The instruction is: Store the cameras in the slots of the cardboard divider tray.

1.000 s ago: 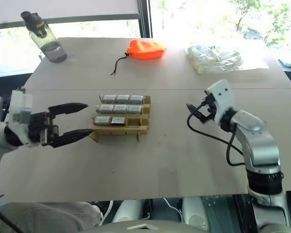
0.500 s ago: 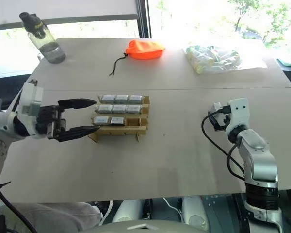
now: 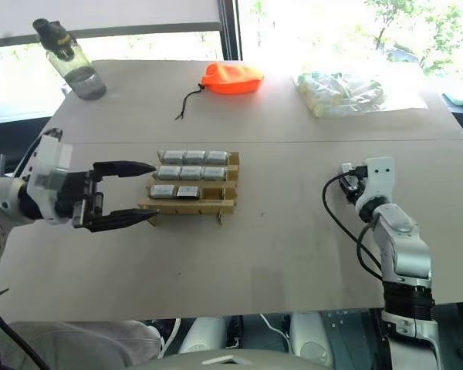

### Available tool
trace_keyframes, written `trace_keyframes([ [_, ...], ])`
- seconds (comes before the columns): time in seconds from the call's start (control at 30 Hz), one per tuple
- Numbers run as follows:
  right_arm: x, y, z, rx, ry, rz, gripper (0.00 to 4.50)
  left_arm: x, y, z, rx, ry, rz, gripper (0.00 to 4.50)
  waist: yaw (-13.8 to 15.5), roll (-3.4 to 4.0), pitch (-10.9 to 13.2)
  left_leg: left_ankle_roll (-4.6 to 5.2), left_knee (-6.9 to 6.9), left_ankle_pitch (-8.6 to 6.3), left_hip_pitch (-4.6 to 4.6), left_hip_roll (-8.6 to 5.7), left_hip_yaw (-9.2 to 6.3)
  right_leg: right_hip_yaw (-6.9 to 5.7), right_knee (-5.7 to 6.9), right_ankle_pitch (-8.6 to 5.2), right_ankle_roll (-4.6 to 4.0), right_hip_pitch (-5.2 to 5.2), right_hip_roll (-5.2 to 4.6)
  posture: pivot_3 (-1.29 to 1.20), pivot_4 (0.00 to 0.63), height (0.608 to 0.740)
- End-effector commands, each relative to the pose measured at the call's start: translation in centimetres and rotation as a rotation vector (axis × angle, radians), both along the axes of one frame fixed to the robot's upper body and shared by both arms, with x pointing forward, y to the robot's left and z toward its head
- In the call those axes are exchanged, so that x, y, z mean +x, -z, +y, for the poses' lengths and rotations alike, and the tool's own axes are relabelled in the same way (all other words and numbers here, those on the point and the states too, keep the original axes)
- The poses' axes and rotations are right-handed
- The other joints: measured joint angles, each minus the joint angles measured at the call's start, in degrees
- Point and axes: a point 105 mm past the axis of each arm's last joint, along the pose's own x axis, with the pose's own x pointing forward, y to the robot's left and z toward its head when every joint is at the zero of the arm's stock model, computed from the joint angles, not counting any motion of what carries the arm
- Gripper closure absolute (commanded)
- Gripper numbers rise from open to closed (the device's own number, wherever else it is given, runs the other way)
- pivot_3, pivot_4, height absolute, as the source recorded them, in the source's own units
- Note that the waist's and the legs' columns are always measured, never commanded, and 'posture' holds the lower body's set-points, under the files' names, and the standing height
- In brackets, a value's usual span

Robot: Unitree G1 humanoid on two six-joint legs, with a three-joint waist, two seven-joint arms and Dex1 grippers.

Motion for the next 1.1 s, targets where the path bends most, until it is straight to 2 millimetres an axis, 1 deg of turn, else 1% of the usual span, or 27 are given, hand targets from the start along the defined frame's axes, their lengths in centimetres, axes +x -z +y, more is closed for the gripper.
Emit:
trace_keyframes([
  [0.03, 0.0, -2.2, 0.3, -0.047, -0.034, -0.084, 3.77, -0.3, -0.9, 0.1, 0.012, 0.007, -0.037, 0.00, 0.01, 0.00, 0.00, 0.00, 0.00, 0.00, -0.01, 0.00, 0.00, 0.00, 0.00, 0.00, 0.00, 0.00, 0.00, 0.00, 0.150, 0.740],
  [0.1, -0.1, -3.1, 1.2, -0.068, -0.096, -0.114, 3.77, -0.3, -0.8, 0.2, 0.013, 0.003, -0.034, 0.00, 0.00, 0.00, 0.00, 0.00, 0.00, 0.00, 0.00, 0.00, 0.01, 0.01, -0.01, 0.00, 0.00, 0.00, 0.00, 0.00, 0.150, 0.740],
  [0.13, -0.2, -3.7, 2.5, -0.050, -0.173, -0.131, 3.77, -0.3, -0.7, 0.4, 0.018, -0.004, -0.031, 0.00, 0.00, 0.00, 0.00, 0.00, 0.00, 0.00, 0.00, 0.00, 0.01, 0.01, -0.01, 0.00, 0.00, 0.00, 0.00, 0.00, 0.150, 0.740],
  [0.2, -1.0, -5.1, 5.7, -0.029, -0.383, -0.156, 3.77, -0.2, -0.4, 0.7, 0.030, -0.020, -0.030, 0.00, -0.24, 0.03, 0.02, 0.00, -0.01, 0.00, 0.00, 0.00, 0.02, 0.02, -0.01, 0.00, 0.00, -0.01, 0.01, 0.00, 0.150, 0.740],
  [0.27, -1.8, -6.0, 8.0, -0.080, -0.546, -0.180, 3.77, -0.1, -0.3, 0.9, 0.029, -0.034, -0.030, 0.00, -0.27, 0.03, 0.02, 0.00, -0.01, 0.00, 0.01, 0.03, 0.04, 0.04, -0.01, 0.00, 0.00, -0.01, 0.04, 0.00, 0.150, 0.740],
  [0.37, -2.7, -7.5, 12.6, -0.152, -0.859, -0.217, 3.77, -0.1, 0.0, 1.6, 0.034, -0.072, -0.032, 0.00, -0.14, 0.05, 0.03, 0.01, -0.01, 0.00, 0.03, 0.05, 0.00, 0.01, 0.00, 0.00, 0.00, 0.00, 0.07, 0.00, 0.150, 0.740],
  [0.43, -3.1, -8.1, 14.8, -0.174, -1.023, -0.241, 3.77, -0.3, 0.3, 2.1, 0.042, -0.099, -0.034, 0.00, -0.14, 0.03, 0.03, 0.02, 0.01, 0.00, 0.05, 0.04, 0.03, 0.03, 0.00, 0.00, 0.00, 0.00, 0.07, 0.00, 0.150, 0.740],
  [0.5, -3.4, -8.3, 16.6, -0.208, -1.159, -0.258, 3.77, -0.7, 0.6, 2.7, 0.048, -0.127, -0.034, 0.00, -0.09, 0.03, 0.03, 0.02, 0.01, 0.00, 0.03, 0.06, -0.01, 0.00, -0.02, 0.00, -0.01, 0.00, 0.08, 0.00, 0.150, 0.740],
  [0.63, -3.4, -7.6, 18.9, -0.299, -1.373, -0.280, 3.77, -1.7, 0.9, 3.6, 0.051, -0.186, -0.032, 0.00, 0.08, 0.04, 0.04, 0.03, 0.00, -0.01, -0.05, 0.05, -0.03, -0.06, -0.08, 0.00, -0.01, -0.02, 0.02, 0.00, 0.150, 0.740],
  [0.7, -3.2, -7.3, 19.4, -0.334, -1.433, -0.288, 3.77, -2.2, 1.0, 3.8, 0.053, -0.206, -0.028, 0.00, 0.17, 0.02, 0.04, 0.03, 0.01, -0.01, -0.11, 0.02, -0.07, -0.12, -0.11, 0.00, -0.01, -0.02, -0.03, 0.00, 0.150, 0.740],
  [0.77, -3.0, -7.0, 20.4, -0.342, -1.497, -0.283, 3.77, -2.9, 1.0, 4.0, 0.054, -0.233, -0.027, 0.00, 0.13, 0.00, 0.04, 0.03, 0.02, -0.01, -0.13, -0.01, -0.10, -0.17, -0.10, 0.00, -0.01, -0.02, -0.10, 0.00, 0.150, 0.740],
  [0.87, -2.4, -6.8, 21.8, -0.351, -1.551, -0.277, 3.77, -3.7, 0.8, 4.0, 0.054, -0.266, -0.031, 0.00, -0.20, 0.00, 0.04, 0.03, 0.04, -0.01, -0.08, 0.01, -0.05, -0.12, -0.04, 0.01, -0.01, -0.01, -0.10, 0.00, 0.150, 0.740],
  [0.97, -2.0, -6.7, 22.6, -0.378, -1.581, -0.295, 3.77, -4.1, 0.7, 4.1, 0.057, -0.286, -0.037, 0.00, -0.12, 0.04, 0.06, 0.00, 0.03, 0.00, -0.02, 0.07, -0.09, -0.15, 0.01, 0.01, -0.04, -0.01, -0.05, 0.00, 0.150, 0.740],
  [1.1, -1.4, -6.7, 24.1, -0.390, -1.584, -0.293, 3.77, -4.5, 0.5, 4.5, 0.060, -0.324, -0.043, 0.00, -0.22, 0.05, 0.06, -0.01, 0.04, 0.01, -0.03, 0.07, -0.09, -0.15, 0.02, 0.01, -0.04, -0.01, -0.06, 0.00, 0.150, 0.740],
])
